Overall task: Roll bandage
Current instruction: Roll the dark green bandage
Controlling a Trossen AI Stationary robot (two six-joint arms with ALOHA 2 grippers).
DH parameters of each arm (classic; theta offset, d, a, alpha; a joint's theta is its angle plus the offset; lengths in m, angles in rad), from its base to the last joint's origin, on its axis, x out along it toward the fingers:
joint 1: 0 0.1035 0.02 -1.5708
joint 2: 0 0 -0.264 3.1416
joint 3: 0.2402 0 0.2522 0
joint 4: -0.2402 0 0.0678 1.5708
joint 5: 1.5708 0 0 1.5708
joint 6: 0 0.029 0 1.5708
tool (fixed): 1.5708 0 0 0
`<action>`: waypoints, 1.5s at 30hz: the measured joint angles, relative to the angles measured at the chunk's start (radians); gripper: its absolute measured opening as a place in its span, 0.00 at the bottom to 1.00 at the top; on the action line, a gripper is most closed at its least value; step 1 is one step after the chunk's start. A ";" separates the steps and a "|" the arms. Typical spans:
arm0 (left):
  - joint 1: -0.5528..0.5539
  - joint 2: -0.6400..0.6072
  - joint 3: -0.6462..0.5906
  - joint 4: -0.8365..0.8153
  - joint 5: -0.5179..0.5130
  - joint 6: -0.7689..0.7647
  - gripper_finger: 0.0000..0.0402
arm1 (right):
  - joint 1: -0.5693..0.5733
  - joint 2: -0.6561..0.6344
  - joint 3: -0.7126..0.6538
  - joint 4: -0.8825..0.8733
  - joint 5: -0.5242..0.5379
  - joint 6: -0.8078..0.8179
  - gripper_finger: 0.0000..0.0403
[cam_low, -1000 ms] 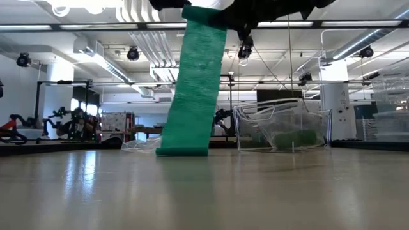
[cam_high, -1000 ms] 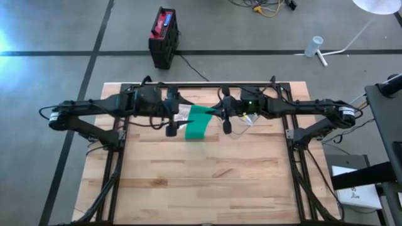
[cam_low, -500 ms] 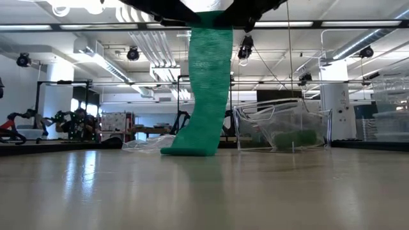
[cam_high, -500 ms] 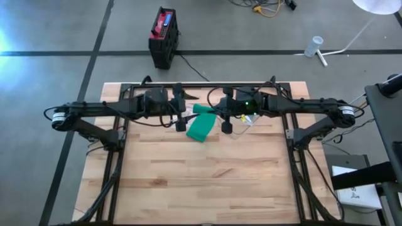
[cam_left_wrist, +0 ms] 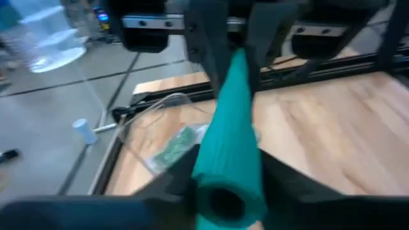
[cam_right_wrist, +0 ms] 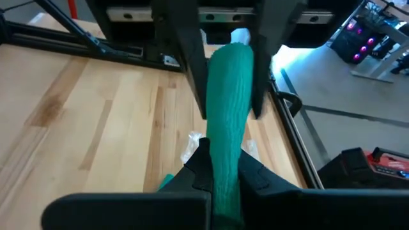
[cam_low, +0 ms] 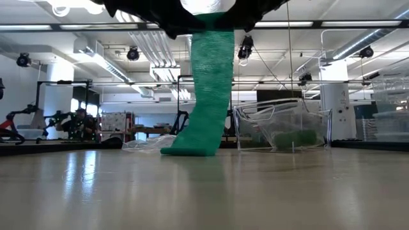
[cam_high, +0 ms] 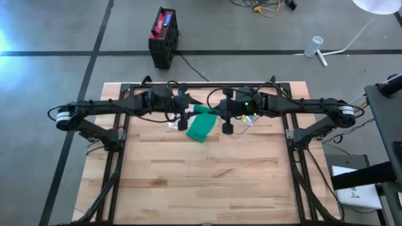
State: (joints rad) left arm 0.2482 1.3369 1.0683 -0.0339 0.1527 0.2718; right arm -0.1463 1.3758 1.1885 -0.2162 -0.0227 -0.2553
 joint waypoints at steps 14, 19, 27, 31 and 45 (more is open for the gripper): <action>0.007 -0.049 -0.002 -0.034 0.045 -0.048 0.03 | 0.045 -0.029 0.107 -0.114 0.015 -0.021 0.30; 0.008 -0.107 -0.048 0.021 0.036 -0.081 0.03 | 0.100 -0.040 0.148 -0.139 0.183 -0.091 0.42; 0.008 -0.178 -0.239 0.284 0.051 -0.163 0.02 | 0.189 -0.008 0.129 -0.016 0.379 -0.238 0.45; 0.008 -0.214 -0.309 0.387 0.078 -0.204 0.02 | 0.205 0.014 0.129 0.019 0.389 -0.272 0.45; 0.007 -0.265 -0.332 0.399 0.095 -0.207 0.02 | 0.208 0.080 0.217 0.080 0.387 -0.372 0.45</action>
State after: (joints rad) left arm 0.2554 1.0715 0.7364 0.3652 0.2477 0.0647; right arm 0.0612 1.4555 1.4056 -0.1367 0.3644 -0.6268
